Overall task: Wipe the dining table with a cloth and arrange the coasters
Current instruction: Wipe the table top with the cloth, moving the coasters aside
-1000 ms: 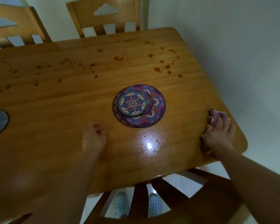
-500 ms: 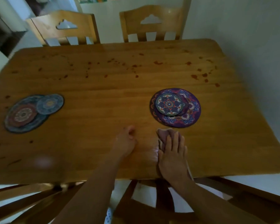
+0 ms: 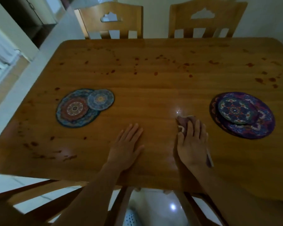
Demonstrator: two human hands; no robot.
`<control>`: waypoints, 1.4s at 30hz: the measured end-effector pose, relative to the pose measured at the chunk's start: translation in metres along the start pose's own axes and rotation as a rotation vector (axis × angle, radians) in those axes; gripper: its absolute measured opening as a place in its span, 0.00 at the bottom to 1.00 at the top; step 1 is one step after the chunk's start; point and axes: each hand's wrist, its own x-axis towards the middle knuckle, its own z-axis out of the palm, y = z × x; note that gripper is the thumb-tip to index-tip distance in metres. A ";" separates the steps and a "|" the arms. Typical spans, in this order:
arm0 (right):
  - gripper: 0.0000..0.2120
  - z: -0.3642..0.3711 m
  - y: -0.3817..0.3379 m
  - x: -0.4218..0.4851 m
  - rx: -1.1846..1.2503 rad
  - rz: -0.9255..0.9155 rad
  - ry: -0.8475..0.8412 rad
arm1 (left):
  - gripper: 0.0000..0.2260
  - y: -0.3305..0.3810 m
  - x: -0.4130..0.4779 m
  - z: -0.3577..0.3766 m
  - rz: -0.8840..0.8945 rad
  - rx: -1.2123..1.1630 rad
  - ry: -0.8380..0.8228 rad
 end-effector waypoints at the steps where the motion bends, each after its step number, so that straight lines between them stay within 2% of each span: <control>1: 0.27 0.004 -0.015 0.006 0.022 -0.012 -0.001 | 0.28 -0.004 -0.002 0.005 0.037 0.009 0.027; 3: 0.24 0.015 -0.049 0.019 0.064 -0.082 -0.005 | 0.27 -0.007 -0.004 0.012 0.065 0.011 0.096; 7: 0.24 0.037 -0.086 0.024 0.093 -0.401 -0.059 | 0.25 -0.009 -0.004 0.015 0.031 -0.094 0.219; 10: 0.26 0.035 -0.061 0.002 0.059 -0.607 -0.130 | 0.23 -0.010 -0.006 0.015 0.023 -0.178 0.236; 12: 0.25 0.027 -0.029 -0.006 0.008 -0.665 -0.133 | 0.23 -0.010 -0.006 0.014 0.023 -0.178 0.231; 16: 0.27 0.012 0.005 0.007 0.017 -0.485 -0.098 | 0.23 -0.011 -0.005 0.016 0.013 -0.156 0.217; 19: 0.29 0.017 -0.019 0.029 0.030 -0.294 -0.008 | 0.23 -0.010 -0.005 0.015 0.011 -0.171 0.234; 21: 0.34 0.025 -0.048 0.046 0.075 -0.186 -0.009 | 0.24 -0.009 -0.007 0.013 0.001 -0.210 0.227; 24: 0.36 0.033 -0.094 0.046 0.186 -0.233 -0.049 | 0.25 -0.009 -0.009 0.006 -0.035 -0.397 0.250; 26: 0.32 0.039 -0.120 0.021 0.339 -0.305 -0.113 | 0.24 -0.011 -0.012 0.000 -0.091 -0.603 0.354; 28: 0.29 0.047 -0.139 -0.009 0.580 -0.318 -0.270 | 0.21 -0.010 -0.012 -0.005 -0.184 -0.721 0.492; 30: 0.26 0.046 -0.154 -0.029 0.971 -0.230 -0.453 | 0.19 -0.005 -0.012 -0.009 -0.310 -0.756 0.573; 31: 0.25 0.042 -0.160 -0.031 1.125 -0.163 -0.496 | 0.19 -0.002 -0.012 -0.010 -0.368 -0.767 0.584; 32: 0.25 0.036 -0.162 -0.028 1.181 -0.104 -0.493 | 0.19 0.001 -0.012 -0.008 -0.401 -0.757 0.562; 36: 0.21 0.023 -0.163 -0.001 0.931 -0.136 -0.258 | 0.24 0.007 -0.011 0.010 -0.370 -0.348 0.401; 39: 0.20 0.029 -0.167 0.028 0.731 -0.199 -0.219 | 0.22 0.004 -0.014 0.009 -0.342 -0.206 0.363; 42: 0.21 0.048 -0.172 0.032 0.401 -0.334 -0.158 | 0.19 -0.023 -0.037 0.006 -0.340 -0.093 0.326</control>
